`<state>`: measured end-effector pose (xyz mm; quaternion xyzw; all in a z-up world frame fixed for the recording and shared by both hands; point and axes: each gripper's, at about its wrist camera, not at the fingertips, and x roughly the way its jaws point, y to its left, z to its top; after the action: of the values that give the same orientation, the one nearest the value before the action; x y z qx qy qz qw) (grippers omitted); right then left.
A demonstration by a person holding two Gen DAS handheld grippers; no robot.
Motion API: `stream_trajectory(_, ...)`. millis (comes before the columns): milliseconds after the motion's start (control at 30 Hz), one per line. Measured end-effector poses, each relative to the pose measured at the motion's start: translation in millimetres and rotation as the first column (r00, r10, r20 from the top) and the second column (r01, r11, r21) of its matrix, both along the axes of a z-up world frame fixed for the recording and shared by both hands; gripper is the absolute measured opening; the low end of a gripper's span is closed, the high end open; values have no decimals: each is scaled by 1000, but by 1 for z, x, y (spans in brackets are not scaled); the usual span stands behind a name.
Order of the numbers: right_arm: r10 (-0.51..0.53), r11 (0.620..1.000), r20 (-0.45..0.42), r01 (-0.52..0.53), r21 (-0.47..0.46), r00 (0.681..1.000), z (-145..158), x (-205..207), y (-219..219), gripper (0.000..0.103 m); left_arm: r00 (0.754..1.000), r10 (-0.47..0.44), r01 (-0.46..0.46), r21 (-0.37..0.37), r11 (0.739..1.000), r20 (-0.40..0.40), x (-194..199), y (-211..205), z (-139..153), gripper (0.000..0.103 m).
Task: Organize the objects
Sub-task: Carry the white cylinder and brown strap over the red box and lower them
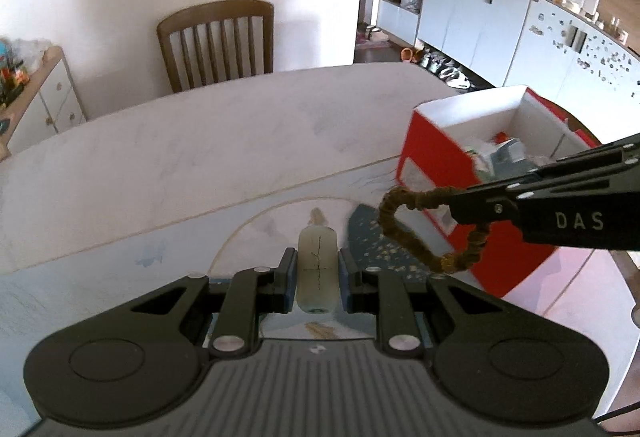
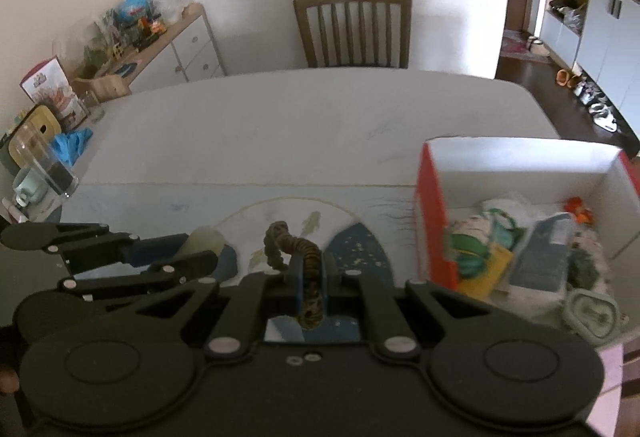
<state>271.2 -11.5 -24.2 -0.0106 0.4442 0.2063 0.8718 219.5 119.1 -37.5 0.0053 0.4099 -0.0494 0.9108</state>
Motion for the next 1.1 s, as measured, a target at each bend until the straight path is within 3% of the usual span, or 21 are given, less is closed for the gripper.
stream_trajectory(500, -62, 998, 86, 59, 31, 994, 27, -15, -81, 7, 995, -83, 80, 42, 996, 55, 7, -87, 33, 21)
stream_trajectory(1100, -84, 996, 73, 81, 33, 994, 14, 22, -193, 7, 993, -105, 101, 73, 992, 47, 55, -202, 24, 21)
